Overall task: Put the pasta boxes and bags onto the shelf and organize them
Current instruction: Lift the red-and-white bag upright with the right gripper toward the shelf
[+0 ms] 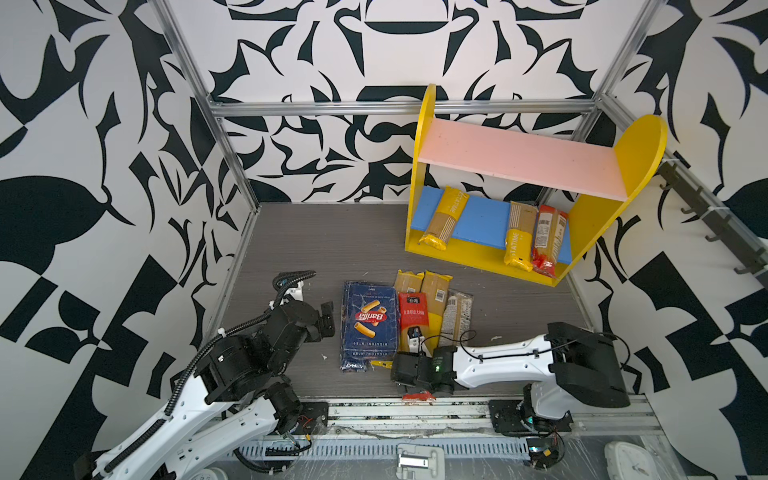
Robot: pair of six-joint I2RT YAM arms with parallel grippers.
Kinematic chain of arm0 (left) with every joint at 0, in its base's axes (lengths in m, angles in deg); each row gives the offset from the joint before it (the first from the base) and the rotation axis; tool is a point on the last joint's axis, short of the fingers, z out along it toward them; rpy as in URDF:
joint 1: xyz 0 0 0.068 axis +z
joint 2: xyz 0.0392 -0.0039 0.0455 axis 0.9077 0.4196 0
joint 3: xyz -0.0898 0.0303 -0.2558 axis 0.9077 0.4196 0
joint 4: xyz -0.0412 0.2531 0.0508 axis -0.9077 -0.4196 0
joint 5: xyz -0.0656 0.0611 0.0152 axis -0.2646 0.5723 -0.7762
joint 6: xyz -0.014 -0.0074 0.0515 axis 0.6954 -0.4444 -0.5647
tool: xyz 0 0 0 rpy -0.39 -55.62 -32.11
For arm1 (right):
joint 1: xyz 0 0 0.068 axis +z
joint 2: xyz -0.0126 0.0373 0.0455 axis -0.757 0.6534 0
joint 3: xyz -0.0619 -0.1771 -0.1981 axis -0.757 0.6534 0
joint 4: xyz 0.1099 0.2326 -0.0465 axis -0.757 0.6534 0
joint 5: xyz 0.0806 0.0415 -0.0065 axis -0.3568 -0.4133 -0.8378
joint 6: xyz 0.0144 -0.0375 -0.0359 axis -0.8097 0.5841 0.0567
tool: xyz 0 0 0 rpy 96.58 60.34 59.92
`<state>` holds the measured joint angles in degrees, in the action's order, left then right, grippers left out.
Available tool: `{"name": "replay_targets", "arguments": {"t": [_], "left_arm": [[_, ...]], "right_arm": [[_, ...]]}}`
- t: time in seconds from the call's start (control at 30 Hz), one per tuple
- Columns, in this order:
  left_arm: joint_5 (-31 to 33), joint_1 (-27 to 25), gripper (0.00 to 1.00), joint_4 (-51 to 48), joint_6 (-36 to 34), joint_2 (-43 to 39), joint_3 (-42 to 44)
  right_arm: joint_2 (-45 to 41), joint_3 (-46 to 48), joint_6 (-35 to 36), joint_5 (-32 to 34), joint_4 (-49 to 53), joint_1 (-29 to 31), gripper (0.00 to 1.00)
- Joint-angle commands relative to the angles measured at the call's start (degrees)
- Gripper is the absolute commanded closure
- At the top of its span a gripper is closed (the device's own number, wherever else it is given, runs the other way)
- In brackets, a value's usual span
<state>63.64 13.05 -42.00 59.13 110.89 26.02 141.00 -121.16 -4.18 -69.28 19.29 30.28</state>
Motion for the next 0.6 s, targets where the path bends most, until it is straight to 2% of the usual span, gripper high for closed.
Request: {"name": "replay_targets", "arguments": {"t": [0.0,0.07,0.17,0.33,0.47,0.57], "left_arm": [[0.0,0.2,0.01,-2.9,1.2,-0.6,0.0],[0.0,0.2,0.01,-3.1,1.3,-0.7,-0.2],[0.0,0.2,0.01,-3.5,1.5,-0.8,-0.4],[0.6,0.2,0.01,-3.5,1.5,-0.7,-0.8],[1.2,0.1,0.01,-3.5,1.4,0.0,-1.7],[1.8,0.1,0.01,-3.5,1.1,0.9,-2.5]], "right_arm": [[2.5,0.1,-3.5,-2.0,-0.6,0.8,0.11],[2.1,0.2,-4.1,-1.3,0.0,1.2,0.18],[-0.2,0.4,-4.8,0.5,1.8,1.3,0.50],[-6.4,2.3,-5.0,1.8,2.7,1.3,0.84],[-11.7,1.2,-3.6,4.4,6.4,1.1,0.99],[-15.3,0.3,-2.3,5.8,8.8,0.7,1.00]]}}
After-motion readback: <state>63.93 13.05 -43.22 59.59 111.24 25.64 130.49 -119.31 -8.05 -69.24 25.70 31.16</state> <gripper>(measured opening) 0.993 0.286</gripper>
